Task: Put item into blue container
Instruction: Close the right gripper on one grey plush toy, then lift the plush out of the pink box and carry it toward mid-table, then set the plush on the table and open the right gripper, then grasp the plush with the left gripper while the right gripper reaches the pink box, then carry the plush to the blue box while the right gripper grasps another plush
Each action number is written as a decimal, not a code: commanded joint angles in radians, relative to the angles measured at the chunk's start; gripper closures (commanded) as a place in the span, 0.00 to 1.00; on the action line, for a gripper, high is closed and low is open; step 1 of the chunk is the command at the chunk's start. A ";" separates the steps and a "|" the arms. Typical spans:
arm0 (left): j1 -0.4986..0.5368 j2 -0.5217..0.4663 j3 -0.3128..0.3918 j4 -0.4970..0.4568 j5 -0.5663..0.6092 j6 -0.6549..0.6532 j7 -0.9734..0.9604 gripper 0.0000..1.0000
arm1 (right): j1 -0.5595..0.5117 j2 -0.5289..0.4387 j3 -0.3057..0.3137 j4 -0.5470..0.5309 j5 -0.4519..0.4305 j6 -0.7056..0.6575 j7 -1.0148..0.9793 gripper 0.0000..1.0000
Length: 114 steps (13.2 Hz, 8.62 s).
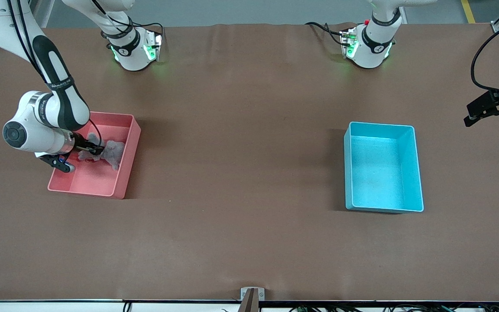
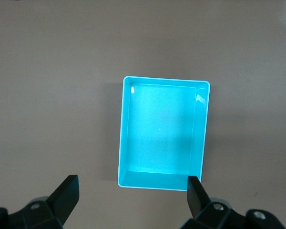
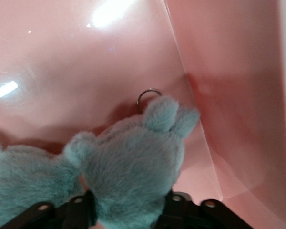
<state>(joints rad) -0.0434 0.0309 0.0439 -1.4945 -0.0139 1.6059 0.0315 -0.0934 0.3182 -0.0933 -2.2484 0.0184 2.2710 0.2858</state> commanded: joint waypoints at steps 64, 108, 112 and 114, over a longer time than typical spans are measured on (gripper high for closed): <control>-0.243 0.257 -0.243 -0.061 -0.138 0.237 -0.597 0.01 | 0.339 -0.157 0.003 0.273 0.066 -0.275 0.431 0.00; -0.596 0.833 -0.234 0.039 -0.150 0.993 -0.815 0.72 | 0.070 0.018 0.001 0.159 0.269 -0.201 -0.013 0.97; -0.586 0.801 -0.231 0.031 -0.150 0.970 -0.815 0.76 | 0.073 0.005 0.001 0.395 0.172 -0.416 0.006 0.99; -0.575 0.740 -0.223 0.031 -0.129 0.857 -0.815 0.76 | 0.104 0.009 0.006 0.499 0.169 -0.504 0.085 0.99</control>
<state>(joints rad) -0.6237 0.8442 -0.1945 -1.4537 -0.1575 2.5636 -0.7893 -0.0091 0.3290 -0.0999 -1.8364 0.2108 1.8408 0.3057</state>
